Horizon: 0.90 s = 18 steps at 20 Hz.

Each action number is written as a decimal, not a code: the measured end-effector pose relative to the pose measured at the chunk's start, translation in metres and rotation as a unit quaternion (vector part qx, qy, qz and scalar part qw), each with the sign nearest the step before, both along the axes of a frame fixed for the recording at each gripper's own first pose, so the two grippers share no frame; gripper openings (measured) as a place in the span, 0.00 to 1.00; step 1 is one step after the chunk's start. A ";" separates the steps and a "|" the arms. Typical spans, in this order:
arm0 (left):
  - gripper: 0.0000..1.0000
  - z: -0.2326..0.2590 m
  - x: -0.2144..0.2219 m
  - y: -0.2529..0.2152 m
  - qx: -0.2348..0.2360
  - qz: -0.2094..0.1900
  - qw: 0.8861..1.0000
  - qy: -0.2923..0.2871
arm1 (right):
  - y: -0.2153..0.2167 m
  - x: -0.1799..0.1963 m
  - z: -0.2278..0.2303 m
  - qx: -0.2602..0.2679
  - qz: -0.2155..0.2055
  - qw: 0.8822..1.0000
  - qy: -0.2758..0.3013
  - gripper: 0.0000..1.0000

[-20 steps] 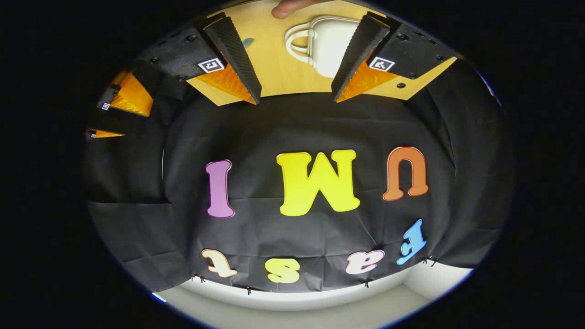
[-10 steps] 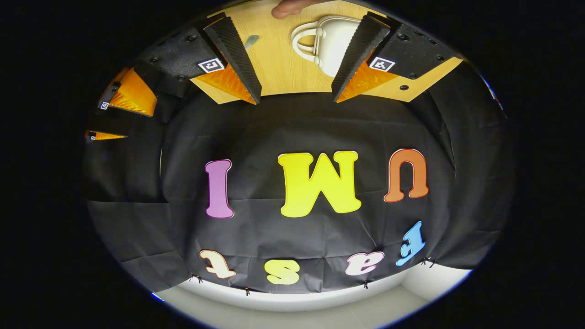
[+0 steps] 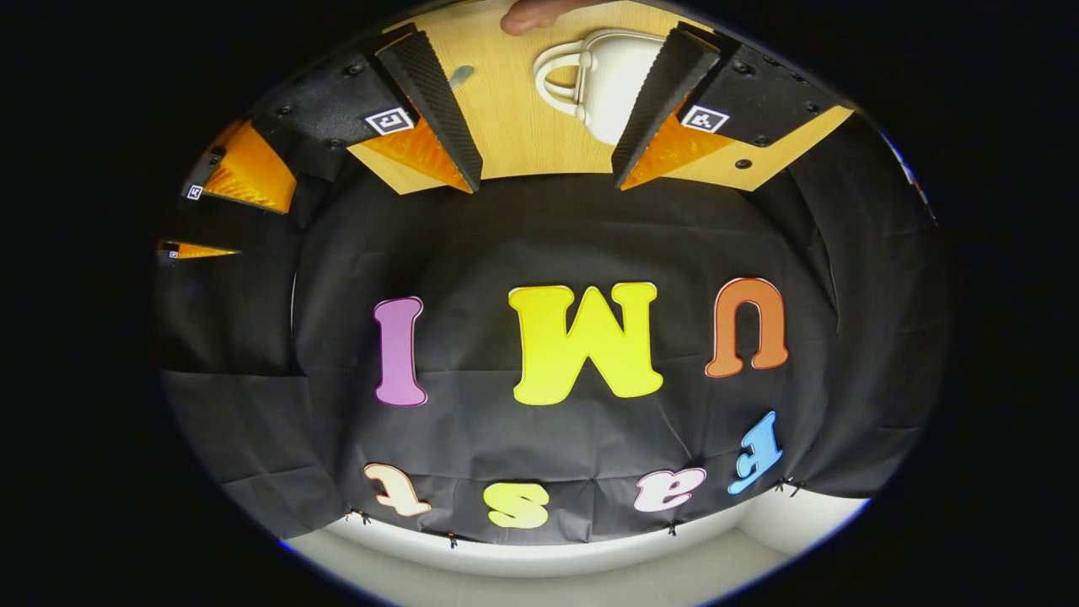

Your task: First open the suitcase, pack the skin care products into it, and then close the suitcase.

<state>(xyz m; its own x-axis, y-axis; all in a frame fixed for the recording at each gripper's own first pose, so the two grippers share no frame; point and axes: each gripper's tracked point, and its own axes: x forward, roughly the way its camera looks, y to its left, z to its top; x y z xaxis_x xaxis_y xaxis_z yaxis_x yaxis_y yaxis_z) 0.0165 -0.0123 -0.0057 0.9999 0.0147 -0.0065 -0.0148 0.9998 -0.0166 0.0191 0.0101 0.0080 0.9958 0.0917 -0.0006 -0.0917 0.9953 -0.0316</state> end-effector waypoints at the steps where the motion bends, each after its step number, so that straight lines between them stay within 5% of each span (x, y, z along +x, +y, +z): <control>1: 0.99 -0.003 0.001 0.000 0.008 -0.002 1.000 -0.001 | -0.004 0.001 0.000 -0.002 -0.007 1.000 0.000 0.79; 8: 1.00 -0.099 0.022 0.011 0.132 -0.004 0.990 0.042 | -0.058 0.005 -0.006 -0.012 -0.058 0.998 -0.002 0.80; 11: 0.99 -0.138 0.033 0.008 0.201 -0.008 0.977 0.064 | -0.072 0.005 -0.022 -0.019 -0.072 0.997 0.011 0.80; 14: 0.99 -0.178 0.039 0.002 0.291 -0.022 0.953 0.081 | -0.080 0.001 -0.037 -0.008 -0.077 0.997 0.026 0.80; 18: 0.99 -0.234 0.042 -0.013 0.415 -0.065 0.901 0.105 | -0.088 -0.002 -0.054 -0.001 -0.081 0.996 0.039 0.80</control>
